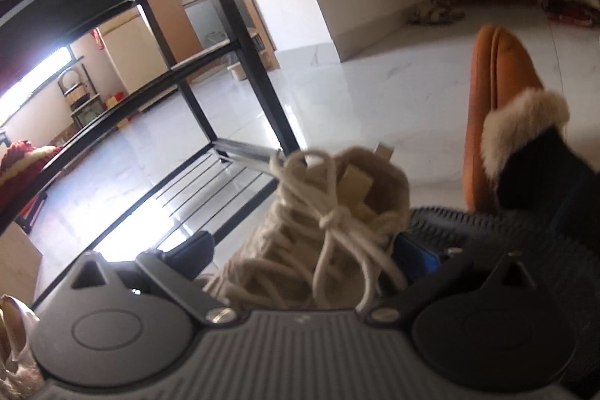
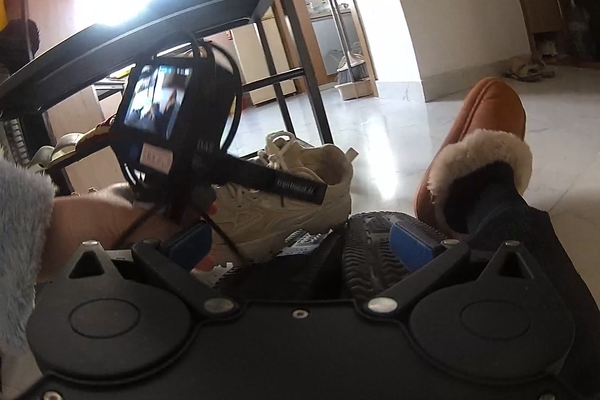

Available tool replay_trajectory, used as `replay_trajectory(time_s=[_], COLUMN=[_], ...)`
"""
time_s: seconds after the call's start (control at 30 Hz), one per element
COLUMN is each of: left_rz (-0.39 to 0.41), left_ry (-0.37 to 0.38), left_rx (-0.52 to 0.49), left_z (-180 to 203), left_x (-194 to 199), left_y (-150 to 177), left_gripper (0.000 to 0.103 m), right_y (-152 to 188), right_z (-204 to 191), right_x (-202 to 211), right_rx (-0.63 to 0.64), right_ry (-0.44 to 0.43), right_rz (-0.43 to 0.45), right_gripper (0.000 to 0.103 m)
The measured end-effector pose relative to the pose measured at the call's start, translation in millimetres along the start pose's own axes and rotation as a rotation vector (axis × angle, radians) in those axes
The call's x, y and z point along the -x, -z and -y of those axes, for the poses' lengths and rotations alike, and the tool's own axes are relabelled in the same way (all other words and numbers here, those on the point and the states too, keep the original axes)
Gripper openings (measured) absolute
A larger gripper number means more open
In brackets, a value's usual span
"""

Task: Organize scattered shoes
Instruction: 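Lift the cream sneaker with the left gripper and carry it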

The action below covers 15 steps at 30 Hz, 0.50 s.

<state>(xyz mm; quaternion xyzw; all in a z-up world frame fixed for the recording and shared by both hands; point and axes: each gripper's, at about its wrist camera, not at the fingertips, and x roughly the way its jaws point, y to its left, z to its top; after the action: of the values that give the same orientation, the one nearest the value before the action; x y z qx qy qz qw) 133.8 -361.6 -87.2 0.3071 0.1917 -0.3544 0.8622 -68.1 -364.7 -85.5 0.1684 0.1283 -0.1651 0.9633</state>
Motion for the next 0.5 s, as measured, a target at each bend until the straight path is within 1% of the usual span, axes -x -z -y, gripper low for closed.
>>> replay_trajectory(time_s=[0.1, 0.17, 0.23, 0.37, 0.5], left_rz=[-0.027, -0.045, -0.035, -0.055, -0.058], left_ry=[-0.017, -0.017, -0.006, -0.016, -0.017], left_rx=[-0.055, -0.069, -0.073, -0.095, -0.087], left_z=[2, 1, 1, 4, 4], left_x=[-10, -14, -14, -21, -24], left_y=[5, 8, 10, 8, 8], left_gripper=[0.102, 0.103, 0.103, 0.103, 0.103], right_y=[0, 0, 0, 1, 2], right_z=[2, 3, 5, 4, 4], right_x=[-1, -1, -2, -3, -4], right_rx=[-0.001, -0.008, -0.020, -0.016, -0.022], right_ry=[0.000, 0.002, 0.005, 0.003, 0.001], right_rz=[-0.001, -0.003, -0.007, -0.012, -0.013], right_gripper=[0.103, 0.103, 0.103, 0.103, 0.103])
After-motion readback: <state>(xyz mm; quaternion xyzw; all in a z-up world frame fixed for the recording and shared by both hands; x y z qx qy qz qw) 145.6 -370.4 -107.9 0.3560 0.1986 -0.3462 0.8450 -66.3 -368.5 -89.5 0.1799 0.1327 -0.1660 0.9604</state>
